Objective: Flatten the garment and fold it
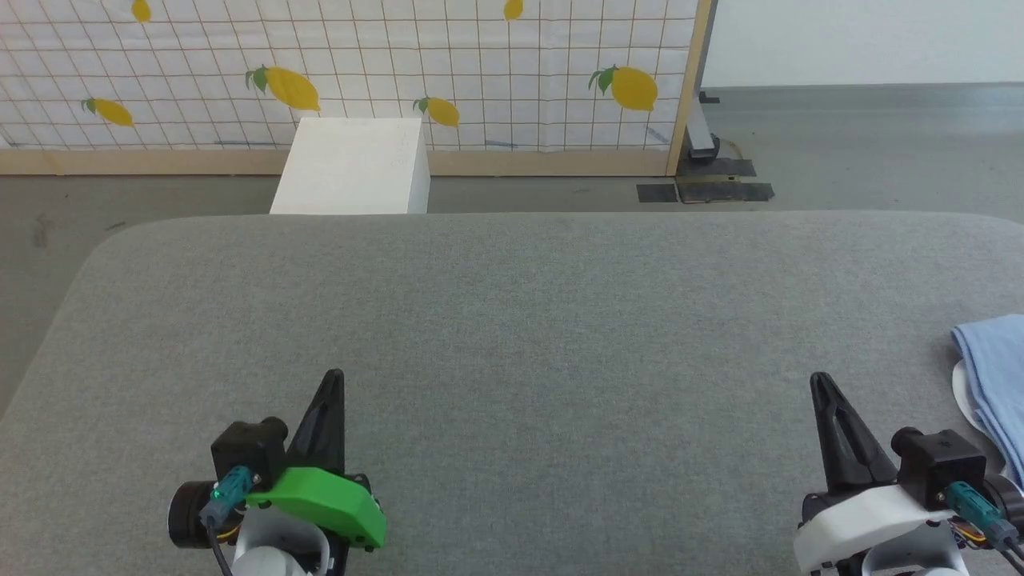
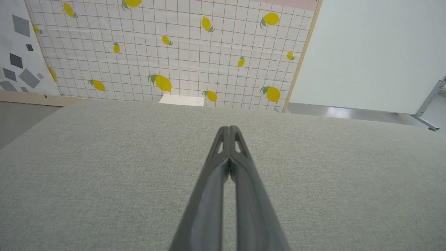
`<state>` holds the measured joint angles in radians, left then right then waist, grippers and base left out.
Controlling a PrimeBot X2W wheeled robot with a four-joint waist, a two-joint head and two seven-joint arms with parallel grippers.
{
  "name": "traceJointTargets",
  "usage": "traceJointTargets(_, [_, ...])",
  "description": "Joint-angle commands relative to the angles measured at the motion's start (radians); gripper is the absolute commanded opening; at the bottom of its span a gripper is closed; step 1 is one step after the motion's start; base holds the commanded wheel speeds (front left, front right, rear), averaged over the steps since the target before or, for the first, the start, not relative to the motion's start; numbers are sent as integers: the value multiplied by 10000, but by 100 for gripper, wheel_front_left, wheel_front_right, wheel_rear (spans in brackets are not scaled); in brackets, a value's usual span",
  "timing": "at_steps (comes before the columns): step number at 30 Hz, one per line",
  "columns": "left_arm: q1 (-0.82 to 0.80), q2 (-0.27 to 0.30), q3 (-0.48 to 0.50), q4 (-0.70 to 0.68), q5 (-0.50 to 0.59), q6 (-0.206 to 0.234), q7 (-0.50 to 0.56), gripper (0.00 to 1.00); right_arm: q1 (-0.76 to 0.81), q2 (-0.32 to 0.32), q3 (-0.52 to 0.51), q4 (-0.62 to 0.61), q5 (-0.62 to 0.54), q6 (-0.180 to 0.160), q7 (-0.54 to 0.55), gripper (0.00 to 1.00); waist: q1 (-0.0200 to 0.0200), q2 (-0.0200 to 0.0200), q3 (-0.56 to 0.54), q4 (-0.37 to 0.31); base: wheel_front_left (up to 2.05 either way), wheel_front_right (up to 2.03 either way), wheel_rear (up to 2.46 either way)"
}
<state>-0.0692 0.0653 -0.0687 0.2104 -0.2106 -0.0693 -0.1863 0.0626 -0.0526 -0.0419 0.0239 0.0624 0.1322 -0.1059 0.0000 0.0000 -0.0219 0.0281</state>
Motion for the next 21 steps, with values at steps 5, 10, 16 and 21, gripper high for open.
traceJointTargets(5, [208,-48,81,-197,210,77,139,0,-171,8,42,-58,-82,-5,73,0,0,0,13,-17,0,0,0])
traceJointTargets(10, [237,-54,117,-311,324,114,243,0,-198,9,65,-69,-115,-6,132,0,0,0,25,-33,0,0,0])
traceJointTargets(16, [270,-61,160,-444,456,157,363,0,-230,10,91,-81,-153,-6,201,0,0,0,40,-51,0,0,0])
traceJointTargets(21, [298,-67,195,-554,565,192,462,0,-256,11,113,-92,-184,-7,258,0,0,0,52,-66,0,0,0])
